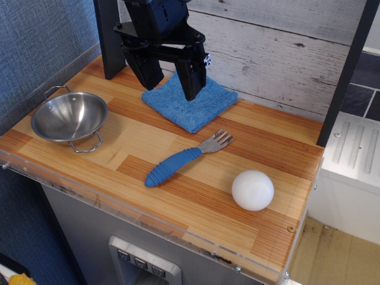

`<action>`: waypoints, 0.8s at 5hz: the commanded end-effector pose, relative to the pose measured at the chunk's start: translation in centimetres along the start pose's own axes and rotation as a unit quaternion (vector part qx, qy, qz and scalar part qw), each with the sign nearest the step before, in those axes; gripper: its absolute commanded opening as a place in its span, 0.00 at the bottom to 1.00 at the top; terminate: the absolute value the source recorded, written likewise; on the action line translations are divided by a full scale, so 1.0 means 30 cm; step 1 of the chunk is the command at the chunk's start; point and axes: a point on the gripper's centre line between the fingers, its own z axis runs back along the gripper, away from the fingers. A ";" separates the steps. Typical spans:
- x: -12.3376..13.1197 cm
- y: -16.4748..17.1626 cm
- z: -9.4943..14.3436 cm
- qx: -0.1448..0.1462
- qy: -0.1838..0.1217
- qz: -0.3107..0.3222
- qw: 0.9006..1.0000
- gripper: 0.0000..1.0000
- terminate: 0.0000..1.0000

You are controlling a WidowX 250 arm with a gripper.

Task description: Place the white vegetable in front of the silver bowl.

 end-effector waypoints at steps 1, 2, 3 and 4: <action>0.000 0.000 0.000 0.000 0.000 0.000 1.000 1.00 0.00; -0.005 -0.021 -0.034 -0.043 0.021 -0.021 0.999 1.00 0.00; -0.013 -0.054 -0.067 -0.076 0.035 -0.057 0.995 1.00 0.00; -0.036 -0.079 -0.111 -0.104 0.049 -0.082 0.990 1.00 0.00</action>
